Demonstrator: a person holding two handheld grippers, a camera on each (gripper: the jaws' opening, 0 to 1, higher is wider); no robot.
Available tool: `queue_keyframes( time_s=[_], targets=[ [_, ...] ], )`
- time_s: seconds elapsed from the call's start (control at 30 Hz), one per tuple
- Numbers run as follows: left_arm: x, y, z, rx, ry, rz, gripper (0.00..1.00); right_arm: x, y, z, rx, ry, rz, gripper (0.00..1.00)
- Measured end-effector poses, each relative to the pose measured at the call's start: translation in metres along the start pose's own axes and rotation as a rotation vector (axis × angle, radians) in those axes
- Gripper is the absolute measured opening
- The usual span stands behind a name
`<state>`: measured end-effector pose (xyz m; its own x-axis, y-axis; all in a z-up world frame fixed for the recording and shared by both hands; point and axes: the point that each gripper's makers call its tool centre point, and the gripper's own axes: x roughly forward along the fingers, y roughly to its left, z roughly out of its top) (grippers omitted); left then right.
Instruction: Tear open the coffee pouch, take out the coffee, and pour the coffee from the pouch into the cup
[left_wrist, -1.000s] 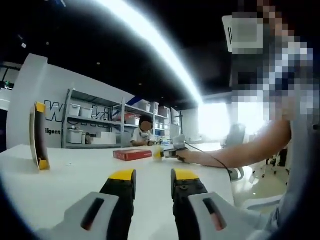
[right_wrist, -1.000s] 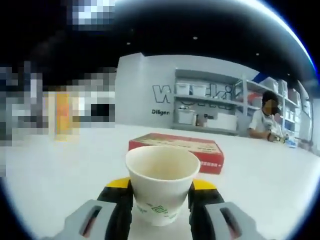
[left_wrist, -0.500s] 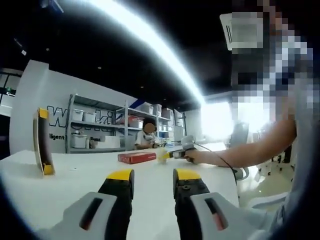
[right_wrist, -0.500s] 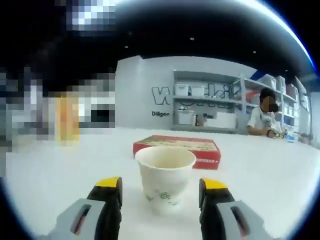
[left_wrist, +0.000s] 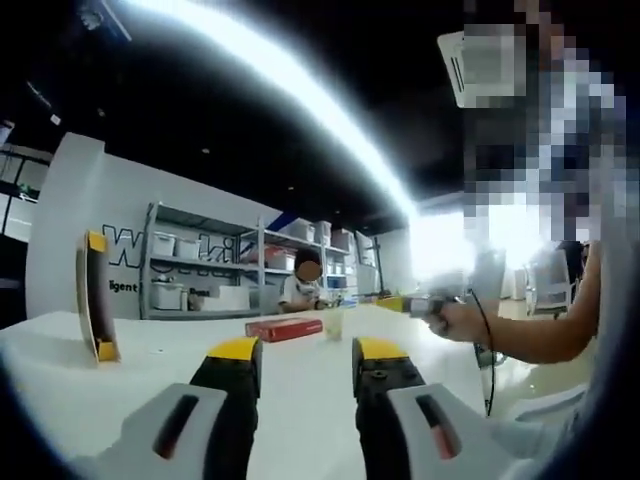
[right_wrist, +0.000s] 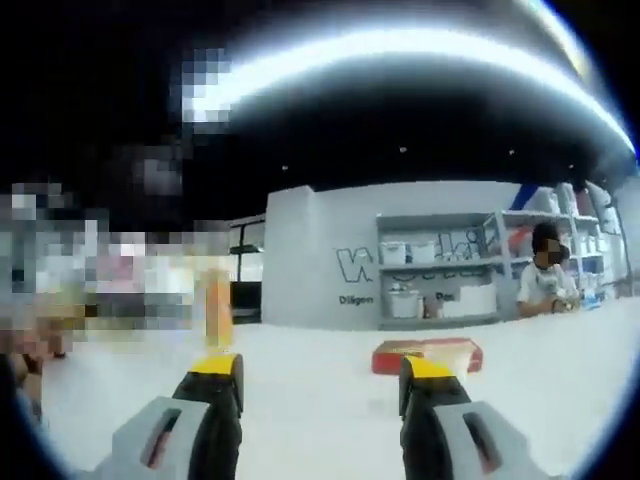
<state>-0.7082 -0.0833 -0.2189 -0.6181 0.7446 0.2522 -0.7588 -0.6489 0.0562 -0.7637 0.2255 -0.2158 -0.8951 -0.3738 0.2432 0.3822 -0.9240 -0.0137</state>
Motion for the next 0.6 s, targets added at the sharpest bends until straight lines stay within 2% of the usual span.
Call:
queue_keyframes(
  time_s=[0.07, 0.13, 0.2, 0.27, 0.33, 0.43, 0.53, 0.6],
  targets=[
    [0.000, -0.001, 0.000, 0.005, -0.001, 0.003, 0.41, 0.002, 0.029, -0.004, 0.011, -0.004, 0.066, 0.63],
    [0.000, -0.001, 0.000, 0.011, -0.005, 0.008, 0.43, 0.007, 0.051, -0.007, -0.040, -0.006, 0.106, 0.63],
    [0.001, 0.000, 0.000, 0.019, -0.007, 0.013, 0.45, 0.011, 0.069, -0.001, -0.085, -0.023, 0.148, 0.63],
    [0.001, 0.001, 0.000, 0.034, -0.005, 0.025, 0.46, 0.013, 0.080, 0.010, -0.079, -0.084, 0.163, 0.63],
    [0.001, 0.002, 0.000, 0.043, -0.003, 0.030, 0.47, 0.013, 0.092, 0.013, -0.009, -0.105, 0.182, 0.63],
    [0.001, 0.004, 0.000, 0.046, -0.003, 0.038, 0.47, 0.012, 0.101, 0.011, -0.001, -0.113, 0.192, 0.62],
    [0.002, 0.004, -0.002, 0.048, 0.007, 0.038, 0.47, 0.013, 0.102, 0.015, -0.106, -0.132, 0.171, 0.59],
    [0.003, 0.003, -0.004, 0.051, 0.018, 0.032, 0.47, 0.010, 0.109, 0.020, -0.132, -0.153, 0.183, 0.57]
  ],
)
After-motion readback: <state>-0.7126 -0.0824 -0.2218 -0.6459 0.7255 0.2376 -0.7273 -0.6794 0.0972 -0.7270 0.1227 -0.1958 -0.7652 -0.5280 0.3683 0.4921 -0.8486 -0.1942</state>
